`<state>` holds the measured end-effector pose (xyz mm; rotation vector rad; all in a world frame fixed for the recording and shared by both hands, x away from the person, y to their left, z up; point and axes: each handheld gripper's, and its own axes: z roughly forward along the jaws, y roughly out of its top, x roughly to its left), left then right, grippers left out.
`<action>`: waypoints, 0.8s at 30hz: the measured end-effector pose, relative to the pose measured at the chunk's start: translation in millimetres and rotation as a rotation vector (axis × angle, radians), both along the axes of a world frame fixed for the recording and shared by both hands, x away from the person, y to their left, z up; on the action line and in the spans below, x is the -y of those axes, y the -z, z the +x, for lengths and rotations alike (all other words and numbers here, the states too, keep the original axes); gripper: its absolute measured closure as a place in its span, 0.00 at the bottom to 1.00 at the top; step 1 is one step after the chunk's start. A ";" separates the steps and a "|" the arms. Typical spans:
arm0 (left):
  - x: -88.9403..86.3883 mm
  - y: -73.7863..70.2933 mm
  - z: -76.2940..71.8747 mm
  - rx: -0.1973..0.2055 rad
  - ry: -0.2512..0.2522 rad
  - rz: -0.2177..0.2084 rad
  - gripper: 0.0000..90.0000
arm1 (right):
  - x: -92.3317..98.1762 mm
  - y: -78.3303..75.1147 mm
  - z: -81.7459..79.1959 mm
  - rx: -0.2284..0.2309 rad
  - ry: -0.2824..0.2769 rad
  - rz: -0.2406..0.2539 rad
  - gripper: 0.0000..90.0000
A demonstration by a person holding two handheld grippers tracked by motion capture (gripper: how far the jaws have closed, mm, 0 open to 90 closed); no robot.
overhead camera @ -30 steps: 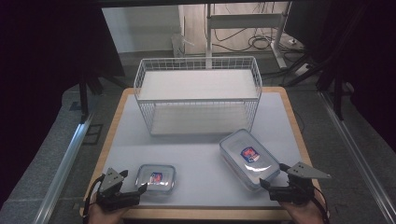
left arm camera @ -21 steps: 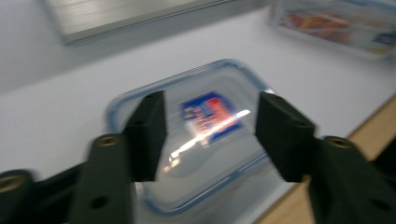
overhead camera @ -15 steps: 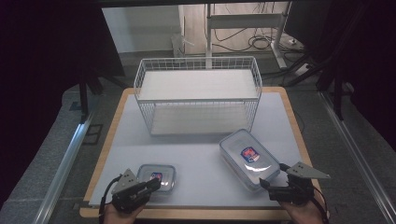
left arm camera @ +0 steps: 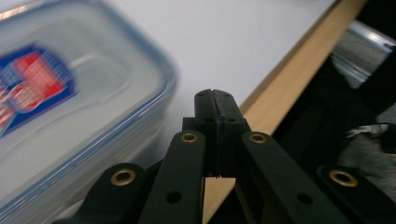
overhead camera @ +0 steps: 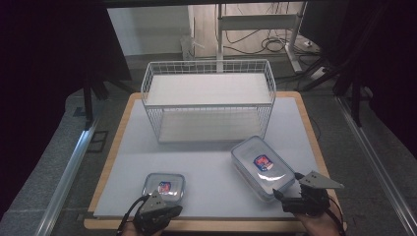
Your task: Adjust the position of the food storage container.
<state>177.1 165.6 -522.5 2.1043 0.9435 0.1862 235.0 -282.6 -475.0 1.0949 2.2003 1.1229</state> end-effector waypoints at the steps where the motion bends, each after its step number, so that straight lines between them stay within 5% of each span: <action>1: -3.4 2.4 4.5 -0.008 -0.004 -0.014 1.00 | 0.4 0.3 0.3 -0.001 -0.001 -0.001 0.08; 11: 2.2 2.7 28.5 0.028 -0.055 0.031 1.00 | -0.8 0.4 0.5 -0.006 -0.005 0.000 0.08; 24: -30.6 2.9 66.1 0.035 -0.219 0.017 1.00 | -2.0 1.2 1.0 -0.007 -0.009 -0.002 0.09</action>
